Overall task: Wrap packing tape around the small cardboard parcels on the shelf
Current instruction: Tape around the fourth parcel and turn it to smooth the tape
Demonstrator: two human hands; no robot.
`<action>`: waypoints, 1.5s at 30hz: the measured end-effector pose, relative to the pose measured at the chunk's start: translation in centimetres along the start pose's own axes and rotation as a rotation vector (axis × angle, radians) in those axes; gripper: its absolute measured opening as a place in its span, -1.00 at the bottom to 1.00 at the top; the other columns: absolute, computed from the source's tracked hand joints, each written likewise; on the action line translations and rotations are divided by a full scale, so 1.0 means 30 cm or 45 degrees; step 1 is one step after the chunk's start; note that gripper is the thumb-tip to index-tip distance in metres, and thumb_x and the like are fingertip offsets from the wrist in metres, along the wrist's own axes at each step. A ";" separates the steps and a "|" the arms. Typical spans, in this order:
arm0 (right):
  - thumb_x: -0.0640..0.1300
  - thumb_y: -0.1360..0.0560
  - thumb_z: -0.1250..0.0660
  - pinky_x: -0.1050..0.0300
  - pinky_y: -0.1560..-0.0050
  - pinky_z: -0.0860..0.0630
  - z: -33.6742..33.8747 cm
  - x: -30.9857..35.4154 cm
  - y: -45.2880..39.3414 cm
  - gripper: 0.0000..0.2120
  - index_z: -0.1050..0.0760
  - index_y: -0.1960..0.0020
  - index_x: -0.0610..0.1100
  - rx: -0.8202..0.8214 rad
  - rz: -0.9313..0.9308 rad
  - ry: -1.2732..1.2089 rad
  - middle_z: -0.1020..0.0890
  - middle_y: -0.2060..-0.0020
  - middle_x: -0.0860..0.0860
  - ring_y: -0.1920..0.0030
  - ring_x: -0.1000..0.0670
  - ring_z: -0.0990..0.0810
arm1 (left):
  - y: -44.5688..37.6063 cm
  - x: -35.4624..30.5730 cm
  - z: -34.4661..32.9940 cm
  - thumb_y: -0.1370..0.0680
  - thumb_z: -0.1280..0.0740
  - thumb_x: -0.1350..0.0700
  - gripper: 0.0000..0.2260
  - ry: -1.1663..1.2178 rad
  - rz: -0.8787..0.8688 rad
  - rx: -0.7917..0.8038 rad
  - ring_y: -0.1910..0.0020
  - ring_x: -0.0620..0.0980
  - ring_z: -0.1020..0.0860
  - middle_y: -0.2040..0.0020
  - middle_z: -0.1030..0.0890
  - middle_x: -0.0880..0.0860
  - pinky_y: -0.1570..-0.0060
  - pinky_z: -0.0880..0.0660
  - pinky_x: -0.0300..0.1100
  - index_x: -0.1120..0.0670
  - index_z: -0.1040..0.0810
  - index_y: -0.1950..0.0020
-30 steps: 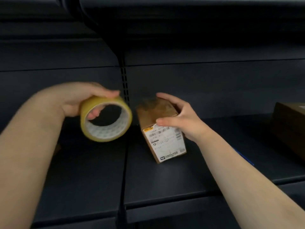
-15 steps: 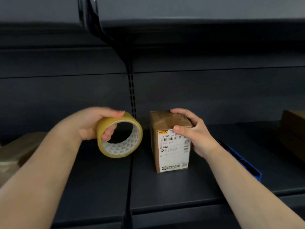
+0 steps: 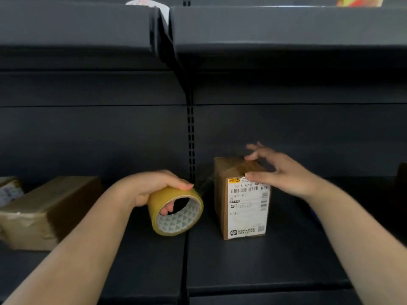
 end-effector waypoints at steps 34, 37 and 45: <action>0.48 -0.25 -0.12 -0.09 -0.35 -0.29 0.027 0.014 -0.014 -0.28 -0.11 -0.39 0.40 0.046 -0.080 0.271 -0.26 -0.42 0.11 -0.40 0.01 -0.26 | 0.025 -0.008 -0.020 -0.18 -0.54 -0.22 -0.61 0.545 -0.573 0.195 0.65 -0.05 -0.48 0.64 -0.50 0.08 0.51 -0.47 -0.27 0.09 -0.62 0.34; 0.53 -0.18 -0.08 -0.07 -0.34 -0.30 0.043 -0.021 0.002 -0.24 -0.14 -0.37 0.41 0.022 -0.056 0.160 -0.30 -0.38 0.13 -0.35 0.04 -0.30 | 0.006 -0.006 -0.022 -0.09 -0.59 -0.19 -0.57 0.500 -0.566 0.261 0.65 -0.01 -0.50 0.62 -0.51 0.11 0.50 -0.47 -0.28 0.12 -0.60 0.36; 0.42 -0.21 -0.19 0.03 -0.23 -0.41 0.051 -0.096 0.060 -0.40 -0.31 -0.25 0.43 -0.165 -0.077 -0.334 -0.51 -0.20 0.13 -0.14 0.09 -0.53 | -0.016 -0.028 -0.043 -0.03 -0.52 -0.34 -0.48 0.104 -0.342 0.184 0.63 -0.05 -0.49 0.59 -0.50 0.07 0.40 -0.53 -0.21 0.05 -0.63 0.29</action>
Point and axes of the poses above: each hand's wrist, its own y-axis away from the middle knuckle, its own z-axis out of the back of the hand, x = y × z, the point moved 3 cm from there along -y, towards the middle knuckle
